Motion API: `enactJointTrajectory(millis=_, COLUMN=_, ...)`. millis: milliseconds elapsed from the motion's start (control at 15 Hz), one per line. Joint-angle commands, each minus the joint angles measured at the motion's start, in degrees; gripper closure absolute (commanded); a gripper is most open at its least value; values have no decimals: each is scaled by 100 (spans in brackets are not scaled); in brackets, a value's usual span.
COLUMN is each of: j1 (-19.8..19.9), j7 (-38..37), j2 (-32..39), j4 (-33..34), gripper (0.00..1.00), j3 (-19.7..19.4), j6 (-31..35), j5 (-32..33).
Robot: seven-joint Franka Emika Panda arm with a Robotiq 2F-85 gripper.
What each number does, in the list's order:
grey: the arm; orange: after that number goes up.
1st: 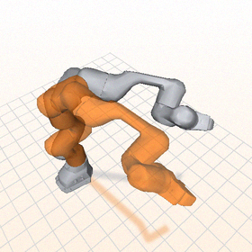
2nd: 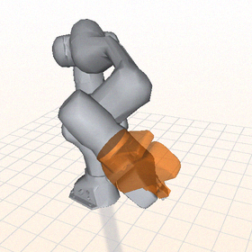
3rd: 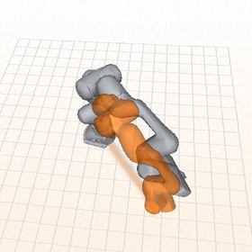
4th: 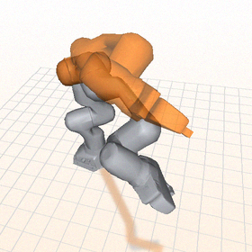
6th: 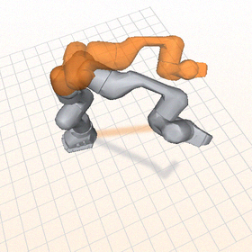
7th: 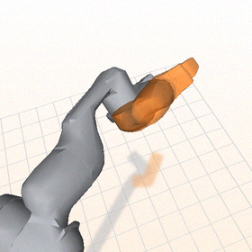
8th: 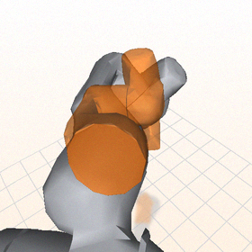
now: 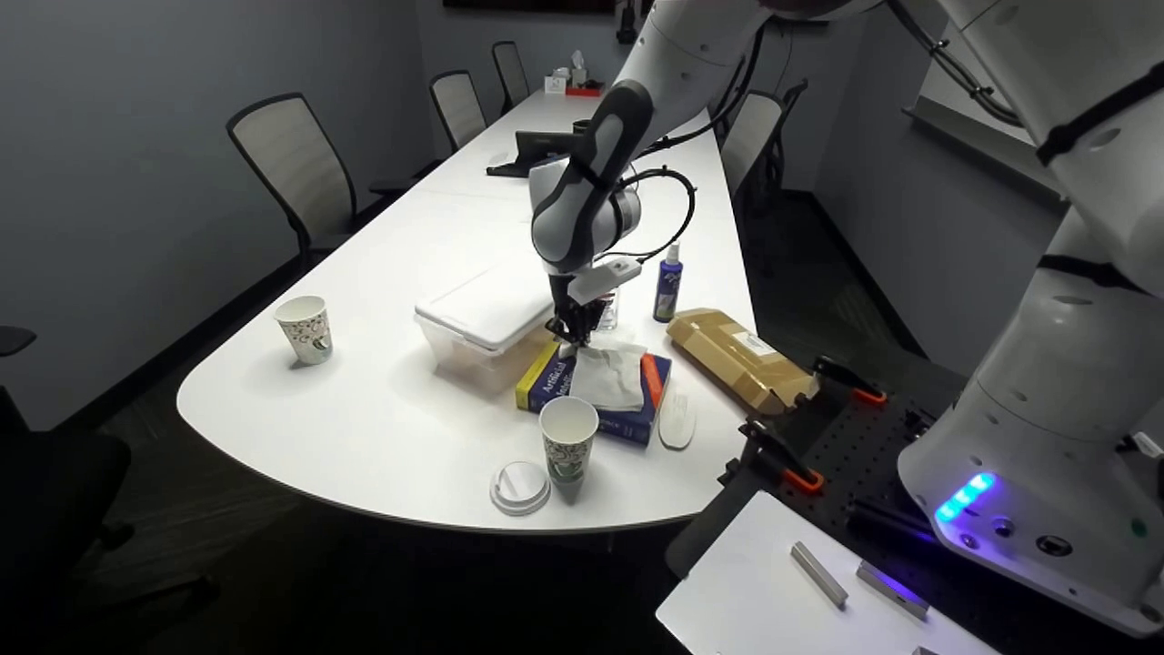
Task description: Use the tissue to wipe the cover of the book
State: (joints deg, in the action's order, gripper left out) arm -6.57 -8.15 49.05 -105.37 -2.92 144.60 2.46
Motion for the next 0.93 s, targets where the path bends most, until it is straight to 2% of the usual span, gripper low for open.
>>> enactJointTrajectory(millis=0, j1=10, j7=140, j2=-569, j4=-581, gripper=99, j3=291, j6=-258, j5=-68)
enactJointTrajectory(millis=400, j1=38, j7=221, j2=-725, j4=-884, gripper=99, j3=687, j6=-75, j5=-182)
enactJointTrajectory(millis=667, j1=3, j7=179, j2=-514, j4=-797, gripper=99, j3=679, j6=327, j5=-136)
enactJointTrajectory(millis=867, j1=-61, j7=50, j2=-412, j4=-769, gripper=99, j3=520, j6=580, j5=-71)
